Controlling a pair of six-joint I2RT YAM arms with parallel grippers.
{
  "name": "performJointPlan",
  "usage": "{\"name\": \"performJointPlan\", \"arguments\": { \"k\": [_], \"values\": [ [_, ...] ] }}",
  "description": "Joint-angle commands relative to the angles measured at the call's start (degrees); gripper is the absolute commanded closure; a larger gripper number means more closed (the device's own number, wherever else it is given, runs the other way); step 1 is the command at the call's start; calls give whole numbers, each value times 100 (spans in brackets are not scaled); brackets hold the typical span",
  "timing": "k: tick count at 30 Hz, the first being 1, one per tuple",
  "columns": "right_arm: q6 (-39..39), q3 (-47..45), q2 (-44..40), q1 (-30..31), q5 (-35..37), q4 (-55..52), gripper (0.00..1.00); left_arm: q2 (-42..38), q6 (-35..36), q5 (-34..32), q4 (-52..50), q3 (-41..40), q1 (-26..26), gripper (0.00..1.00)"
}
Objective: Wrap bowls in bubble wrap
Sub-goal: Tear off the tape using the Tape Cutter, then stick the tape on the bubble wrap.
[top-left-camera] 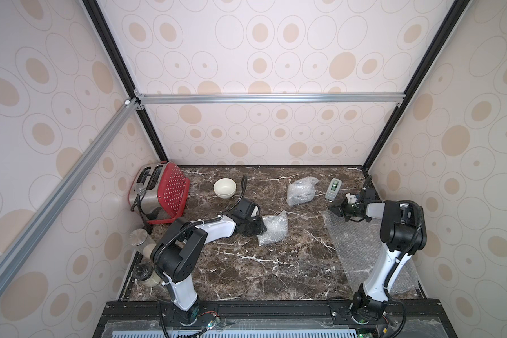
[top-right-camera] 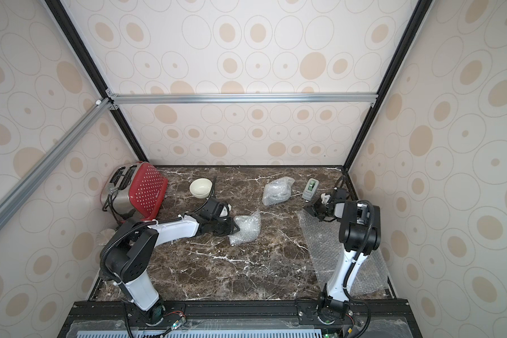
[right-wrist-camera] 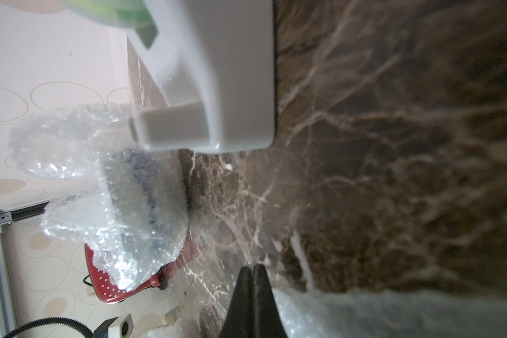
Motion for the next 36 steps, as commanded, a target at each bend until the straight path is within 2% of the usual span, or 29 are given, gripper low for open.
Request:
{"name": "performJointPlan", "arguments": {
  "k": [1, 11, 19, 24, 29, 32, 36],
  "values": [
    [-29, 187, -564, -2, -247, -333, 100, -104, 59, 37, 126, 85, 39, 74],
    [-225, 291, -1482, 14, -591, -1043, 100, -27, 28, 112, 208, 151, 39, 74],
    [-719, 379, -2006, 344, -1216, -1961, 100, 169, 116, 309, 224, 312, -50, 74],
    [-1282, 616, -2169, 1014, -1375, -2747, 100, 332, 209, 399, 129, 545, -168, 74],
    [-1512, 936, -2153, 1864, -1471, -3178, 99, 458, 315, 525, 25, 743, -251, 74],
    [-1849, 1419, -1920, 2431, -1572, -3646, 99, 510, 372, 552, -58, 824, -282, 74],
    [-2207, 1841, -1545, 2877, -1438, -4126, 99, 516, 410, 600, -69, 854, -312, 73]
  ]
}}
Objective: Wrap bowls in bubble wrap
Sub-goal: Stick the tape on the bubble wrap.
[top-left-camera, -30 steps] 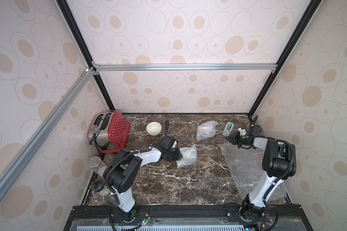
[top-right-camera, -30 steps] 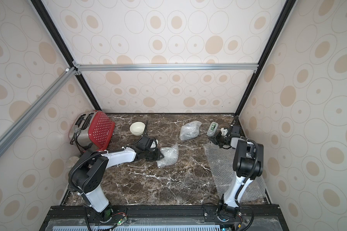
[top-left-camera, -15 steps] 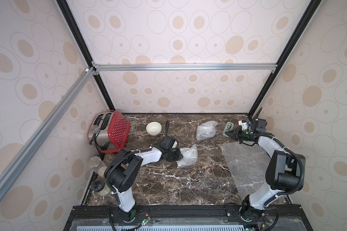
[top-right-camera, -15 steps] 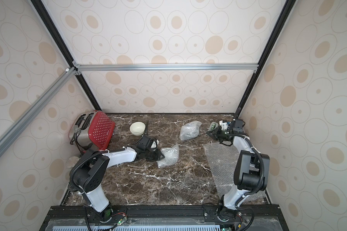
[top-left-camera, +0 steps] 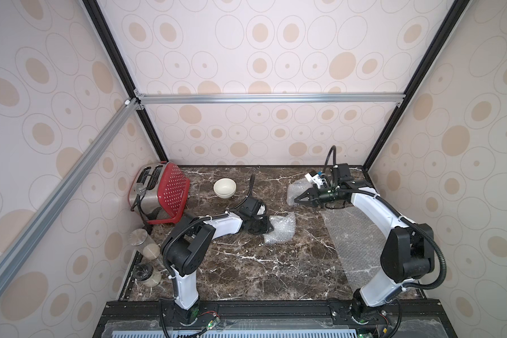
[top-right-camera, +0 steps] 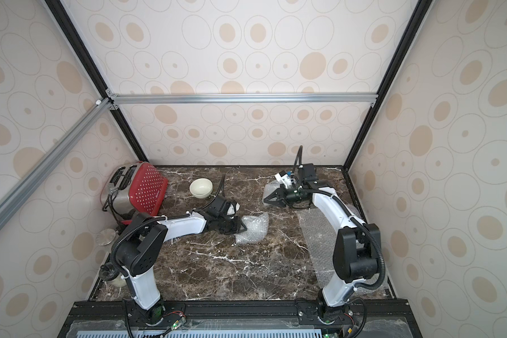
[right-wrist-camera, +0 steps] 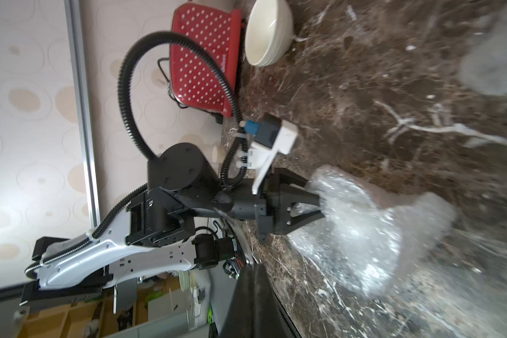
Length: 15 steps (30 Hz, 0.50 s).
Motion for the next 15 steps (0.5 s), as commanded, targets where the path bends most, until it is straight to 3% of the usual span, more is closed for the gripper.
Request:
{"name": "performJointPlan", "arguments": {
  "k": [1, 7, 15],
  "values": [
    [-487, 180, 340, 233, -29, -644, 99, -4, 179, 196, 0, 276, -55, 73],
    [-683, 82, 696, 715, 129, -605, 99, -22, 199, 199, -35, 266, -57, 73],
    [-568, -167, 954, 802, 239, -234, 99, -7, 219, 198, -94, 293, -66, 73]
  ]
}}
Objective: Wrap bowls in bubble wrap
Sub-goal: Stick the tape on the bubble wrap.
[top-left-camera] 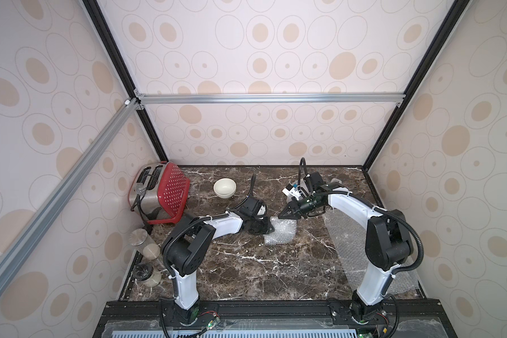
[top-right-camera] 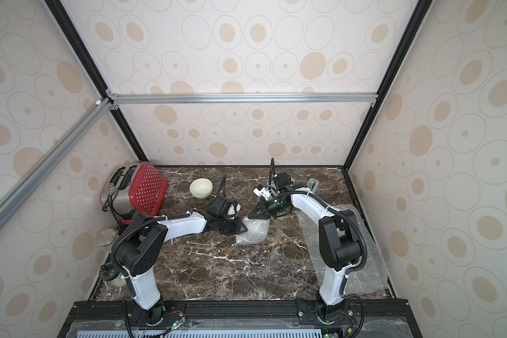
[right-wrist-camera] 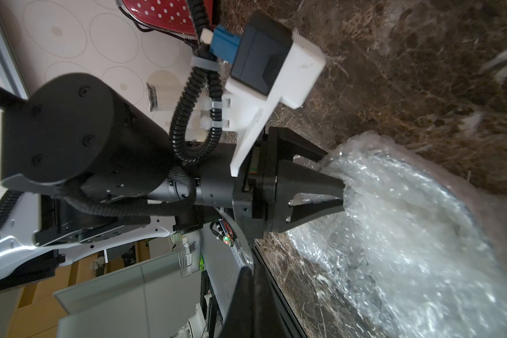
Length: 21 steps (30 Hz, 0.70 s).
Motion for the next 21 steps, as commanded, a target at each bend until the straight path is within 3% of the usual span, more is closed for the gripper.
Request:
{"name": "performJointPlan", "arguments": {
  "k": [1, 21],
  "values": [
    [-125, -101, 145, -2, 63, 82, 99, -17, 128, 115, -9, 266, -48, 73],
    [-176, -429, 583, 76, 495, 274, 99, -31, 130, 52, -97, 315, -48, 73]
  ]
}}
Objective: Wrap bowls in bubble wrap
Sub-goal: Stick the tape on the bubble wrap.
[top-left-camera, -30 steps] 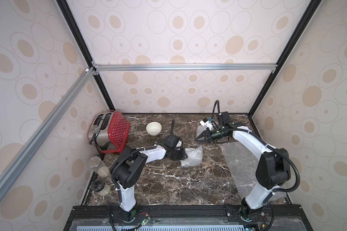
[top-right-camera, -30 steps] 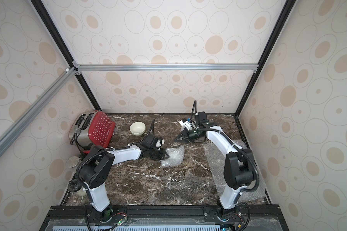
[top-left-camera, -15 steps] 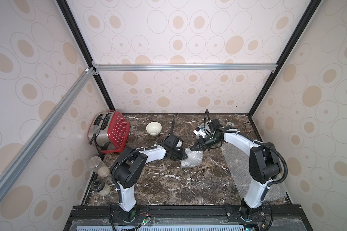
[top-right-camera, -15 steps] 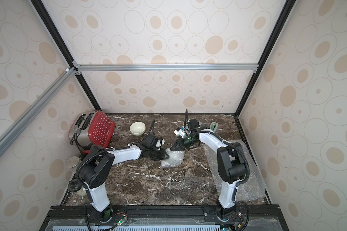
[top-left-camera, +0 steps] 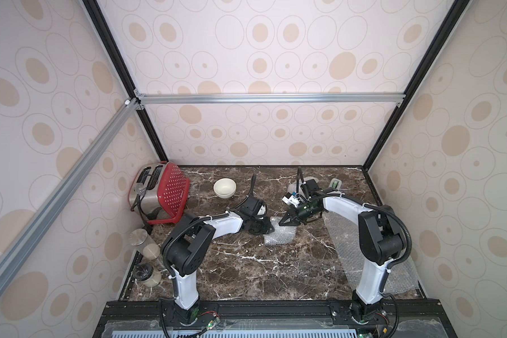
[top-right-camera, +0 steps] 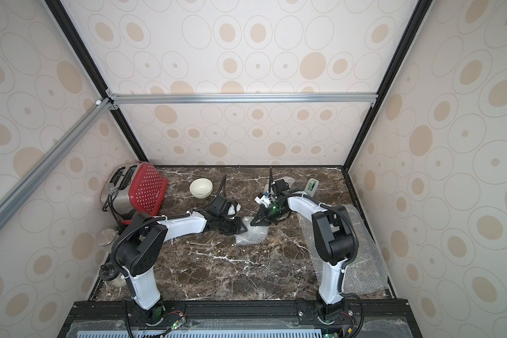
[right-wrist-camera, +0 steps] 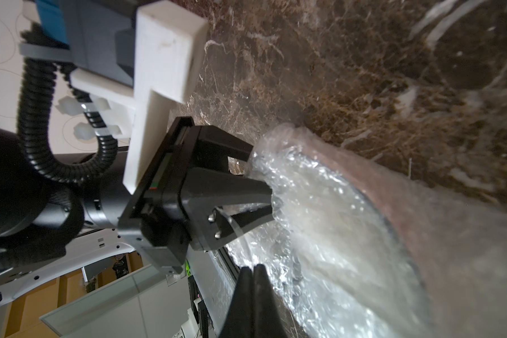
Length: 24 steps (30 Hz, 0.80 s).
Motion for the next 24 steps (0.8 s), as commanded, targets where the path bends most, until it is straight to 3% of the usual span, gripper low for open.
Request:
{"name": "performJointPlan", "arguments": {
  "k": [1, 11, 24],
  "values": [
    [-133, -79, 179, 44, 35, 33, 99, -36, 109, 60, -2, 282, -44, 73],
    [43, -243, 358, 112, 14, 405, 99, 5, 119, 69, -41, 348, -44, 73],
    [62, -259, 436, 120, 509, 393, 99, 2, 145, 51, -77, 349, -44, 73]
  ]
}}
